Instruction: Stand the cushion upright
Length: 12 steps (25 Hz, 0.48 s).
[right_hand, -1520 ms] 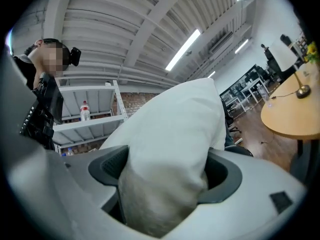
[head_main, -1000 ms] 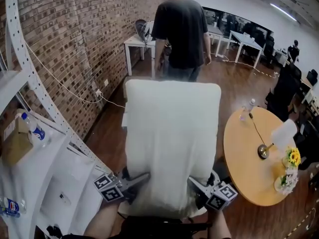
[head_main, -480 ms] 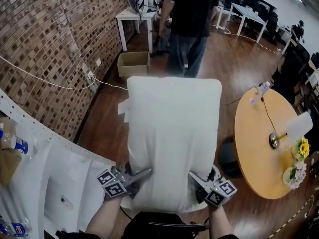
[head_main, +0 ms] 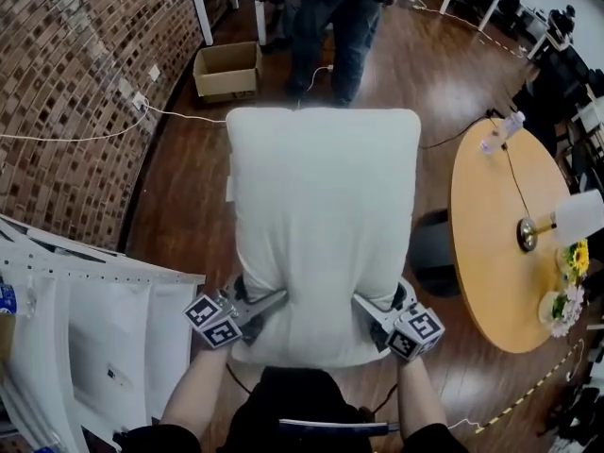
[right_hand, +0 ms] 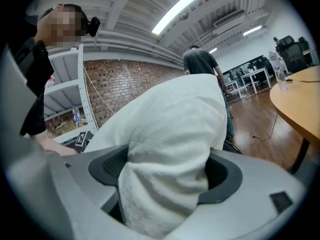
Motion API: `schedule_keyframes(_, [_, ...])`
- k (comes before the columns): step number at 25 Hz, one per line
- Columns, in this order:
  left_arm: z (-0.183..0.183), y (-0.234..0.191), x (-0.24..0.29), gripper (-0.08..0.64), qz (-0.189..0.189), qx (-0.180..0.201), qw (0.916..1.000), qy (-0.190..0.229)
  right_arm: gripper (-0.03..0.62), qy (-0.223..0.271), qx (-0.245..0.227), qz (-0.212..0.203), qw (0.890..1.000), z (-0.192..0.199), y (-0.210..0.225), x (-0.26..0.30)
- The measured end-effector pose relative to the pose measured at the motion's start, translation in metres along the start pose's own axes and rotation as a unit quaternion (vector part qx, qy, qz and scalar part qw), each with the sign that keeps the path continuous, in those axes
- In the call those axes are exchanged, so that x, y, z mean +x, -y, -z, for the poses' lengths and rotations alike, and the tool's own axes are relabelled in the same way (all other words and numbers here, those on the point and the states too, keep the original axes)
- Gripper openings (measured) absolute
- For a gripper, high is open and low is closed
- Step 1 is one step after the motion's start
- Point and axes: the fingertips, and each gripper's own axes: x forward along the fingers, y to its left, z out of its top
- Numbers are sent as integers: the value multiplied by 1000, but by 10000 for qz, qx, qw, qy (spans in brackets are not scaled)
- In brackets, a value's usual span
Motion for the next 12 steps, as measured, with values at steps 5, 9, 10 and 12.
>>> schedule_keyframes(5, [22,-26,-1,393,-211,222,9985,-457,440,-637,-75,264,9976,36,17,12])
schedule_keyframes(9, [42,-50,-8,414,-606,403,9938,-836,446,-1137,-209,600,9915,61,21,25])
schedule_keyframes(10, [49,-54,-9,416,-735,484,9914,-969,448,-1298,-259,706,9887,70,24,27])
schedule_keyframes(12, [65,-62,-9,419,-976,703,9842,-1300,453,-1622,-439,948,9812,88,35,28])
